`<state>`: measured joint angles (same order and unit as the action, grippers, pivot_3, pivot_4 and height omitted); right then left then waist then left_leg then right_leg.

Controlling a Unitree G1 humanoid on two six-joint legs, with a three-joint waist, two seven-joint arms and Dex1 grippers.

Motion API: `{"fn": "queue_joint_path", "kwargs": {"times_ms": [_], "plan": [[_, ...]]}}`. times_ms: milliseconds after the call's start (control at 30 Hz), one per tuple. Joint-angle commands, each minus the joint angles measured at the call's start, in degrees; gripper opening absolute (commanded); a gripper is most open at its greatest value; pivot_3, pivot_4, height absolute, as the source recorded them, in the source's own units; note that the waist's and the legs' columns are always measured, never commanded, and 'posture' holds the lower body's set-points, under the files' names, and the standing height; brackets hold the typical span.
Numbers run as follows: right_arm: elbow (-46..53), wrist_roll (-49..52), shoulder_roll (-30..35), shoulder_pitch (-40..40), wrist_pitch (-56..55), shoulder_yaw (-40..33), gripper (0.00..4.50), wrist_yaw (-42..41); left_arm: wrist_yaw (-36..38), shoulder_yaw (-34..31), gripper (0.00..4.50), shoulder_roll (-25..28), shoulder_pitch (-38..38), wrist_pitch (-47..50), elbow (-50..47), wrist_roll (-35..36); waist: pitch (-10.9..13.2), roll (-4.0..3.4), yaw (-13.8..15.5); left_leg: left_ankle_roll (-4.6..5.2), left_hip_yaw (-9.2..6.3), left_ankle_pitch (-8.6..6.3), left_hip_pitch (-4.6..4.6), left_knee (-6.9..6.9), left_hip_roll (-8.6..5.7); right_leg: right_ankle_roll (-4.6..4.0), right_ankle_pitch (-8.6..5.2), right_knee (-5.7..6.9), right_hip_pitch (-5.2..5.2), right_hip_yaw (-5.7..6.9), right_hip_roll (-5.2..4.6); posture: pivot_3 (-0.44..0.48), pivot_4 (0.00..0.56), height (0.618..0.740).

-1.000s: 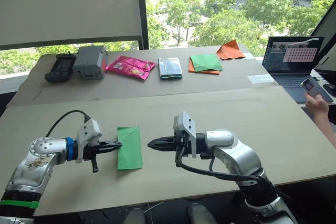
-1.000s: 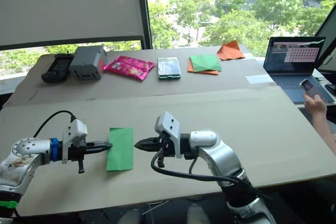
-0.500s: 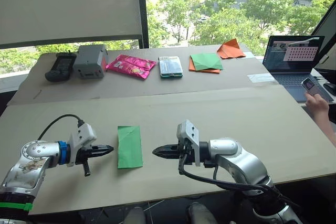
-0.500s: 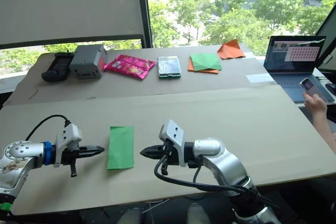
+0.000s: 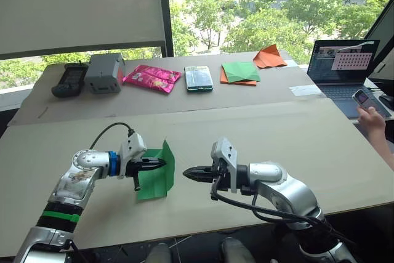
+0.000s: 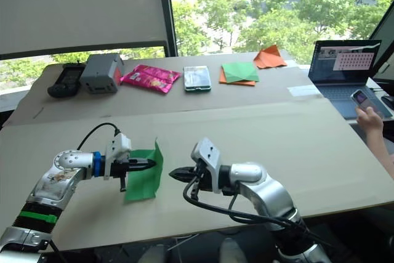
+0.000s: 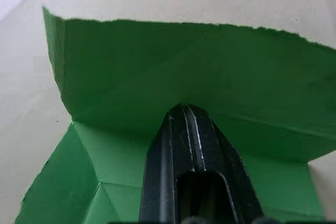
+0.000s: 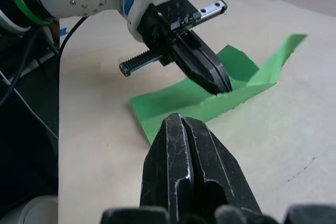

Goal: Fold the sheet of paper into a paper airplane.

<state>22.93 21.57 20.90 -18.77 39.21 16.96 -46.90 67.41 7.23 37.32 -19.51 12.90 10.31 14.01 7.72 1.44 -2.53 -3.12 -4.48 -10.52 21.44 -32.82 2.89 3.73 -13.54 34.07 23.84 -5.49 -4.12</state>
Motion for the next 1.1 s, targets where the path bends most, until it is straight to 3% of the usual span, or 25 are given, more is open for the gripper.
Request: {"fn": "queue_joint_path", "kwargs": {"times_ms": [33,200,500,767,833,1100], "plan": [[-0.70,1.55,-2.55,-3.86,-0.79,-2.12,0.05,1.92,-0.40,1.04,0.00,-0.77,-1.30,-2.57,1.10,-1.82,0.00,0.01,-0.10,0.00,-0.03,0.00,0.00,-0.01,0.00,0.00,0.00,0.00,-0.05,-0.01,0.03,0.000,0.150,0.732],[-11.85,-5.95,-7.68,-9.38,-4.38,3.19,0.05,6.84,-0.43,1.22,0.00,-1.17,-1.05,-3.35,1.49,-2.39,0.00,-0.03,-0.15,0.03,-0.12,0.01,-0.20,0.01,0.05,0.01,0.02,0.02,-0.43,-0.05,0.17,0.000,0.150,0.732],[-23.62,-14.08,-9.11,-9.84,-8.46,10.59,0.05,6.66,-0.64,-1.15,0.00,1.03,1.55,-2.93,-0.20,-1.84,-0.01,-0.07,-0.03,0.04,-0.12,0.02,-0.19,-0.04,0.02,0.00,0.02,0.01,-0.67,-0.09,0.17,0.000,0.150,0.732],[-25.33,-16.24,-8.58,-8.79,-7.06,11.74,0.05,6.09,-2.70,-5.86,0.00,4.30,9.38,-1.36,-3.78,-0.33,-0.03,-0.19,-0.64,0.03,-0.21,0.01,-0.39,0.03,0.11,-0.05,0.00,0.09,-0.58,-0.10,0.30,0.000,0.150,0.732],[-25.76,-16.76,-8.56,-8.80,-6.56,11.56,0.05,6.35,-3.90,-6.86,0.00,4.45,11.31,-0.71,-5.00,-0.02,-0.04,-0.19,-0.72,-0.37,-0.21,-0.23,-0.38,0.03,0.11,-0.06,-0.01,0.04,-0.58,-0.10,0.28,0.000,0.150,0.732],[-25.05,-17.60,-8.08,-8.27,-5.84,11.30,0.05,6.63,-8.25,-9.14,0.00,3.51,14.75,1.15,-6.74,0.58,-0.10,-0.27,-0.66,-0.38,-0.21,-0.24,-0.38,0.02,0.10,-0.06,-0.01,0.04,-0.59,-0.09,0.27,0.000,0.150,0.732]]}}
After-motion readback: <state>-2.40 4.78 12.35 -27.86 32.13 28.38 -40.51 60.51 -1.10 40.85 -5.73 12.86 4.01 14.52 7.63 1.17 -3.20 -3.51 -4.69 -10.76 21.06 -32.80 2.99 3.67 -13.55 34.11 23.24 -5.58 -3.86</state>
